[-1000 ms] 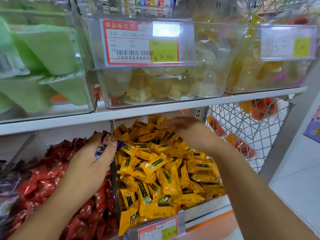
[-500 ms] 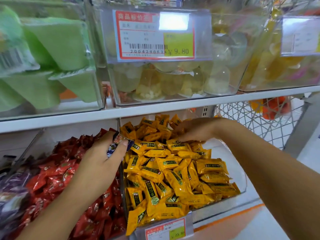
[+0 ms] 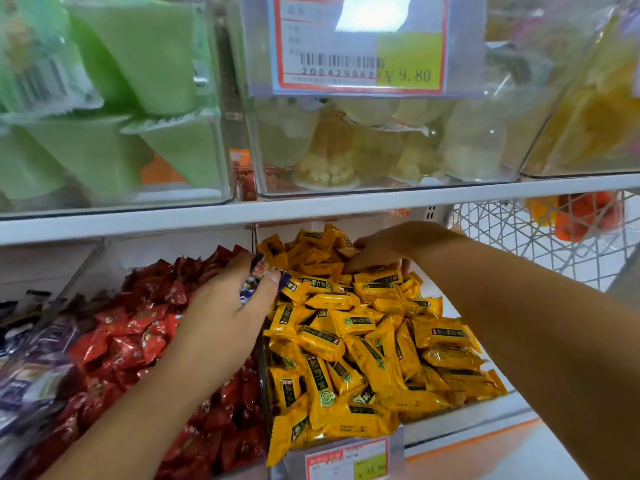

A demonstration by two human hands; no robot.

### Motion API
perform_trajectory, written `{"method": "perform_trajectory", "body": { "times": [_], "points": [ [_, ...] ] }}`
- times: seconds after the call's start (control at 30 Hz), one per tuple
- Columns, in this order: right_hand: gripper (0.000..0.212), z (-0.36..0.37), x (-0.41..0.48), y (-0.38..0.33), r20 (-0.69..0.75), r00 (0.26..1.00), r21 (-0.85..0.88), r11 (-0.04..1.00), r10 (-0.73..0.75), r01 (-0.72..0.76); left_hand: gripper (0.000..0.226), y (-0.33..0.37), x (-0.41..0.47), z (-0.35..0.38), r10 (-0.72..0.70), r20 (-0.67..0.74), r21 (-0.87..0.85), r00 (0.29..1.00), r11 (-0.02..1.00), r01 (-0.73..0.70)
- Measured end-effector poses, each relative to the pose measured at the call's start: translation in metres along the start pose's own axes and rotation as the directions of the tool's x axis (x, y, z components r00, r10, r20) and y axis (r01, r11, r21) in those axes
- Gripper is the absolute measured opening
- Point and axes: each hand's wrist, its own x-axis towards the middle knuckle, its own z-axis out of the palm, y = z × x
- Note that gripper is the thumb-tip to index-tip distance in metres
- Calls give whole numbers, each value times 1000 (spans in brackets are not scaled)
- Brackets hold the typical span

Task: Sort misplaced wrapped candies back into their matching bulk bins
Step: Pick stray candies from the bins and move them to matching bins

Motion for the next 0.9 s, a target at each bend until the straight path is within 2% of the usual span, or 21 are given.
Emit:
{"method": "perform_trajectory", "body": {
  "times": [0.17, 0.37, 0.43, 0.53, 0.57, 0.7, 0.83, 0.9],
  "points": [
    [93, 7, 7, 2, 36, 999, 87, 996, 26, -29, 25, -1, 1, 2, 1, -8, -25, 1000, 1000, -1],
    [93, 15, 16, 10, 5, 1000, 195, 981, -8, 7, 23, -4, 2, 3, 23, 9, -20, 1000, 1000, -23],
    [76, 21, 14, 10, 5, 999, 237, 970, -49, 46, 23, -5, 3, 3, 35, 8, -13, 999, 999, -35],
    [32, 27, 14, 11, -60, 991, 242, 961, -121, 132, 24, -5, 3, 4, 42, 3, -24, 999, 999, -42],
    [24, 27, 13, 12, -78, 989, 229, 963, -127, 141, 24, -5, 2, 4, 42, 4, -27, 999, 999, -42],
    [24, 20, 13, 20, -142, 985, 199, 972, -96, 123, 22, -6, 2, 2, 62, 3, -18, 998, 998, -62],
    [19, 4, -1, 31, -213, 975, 383, 912, -67, 146, 24, -5, 2, -1, 80, 11, -23, 997, 997, -80],
    [16, -11, -10, 38, -238, 963, 380, 901, -124, 210, 25, -3, 3, -1, 74, 15, -22, 997, 997, -73]
  ]
}}
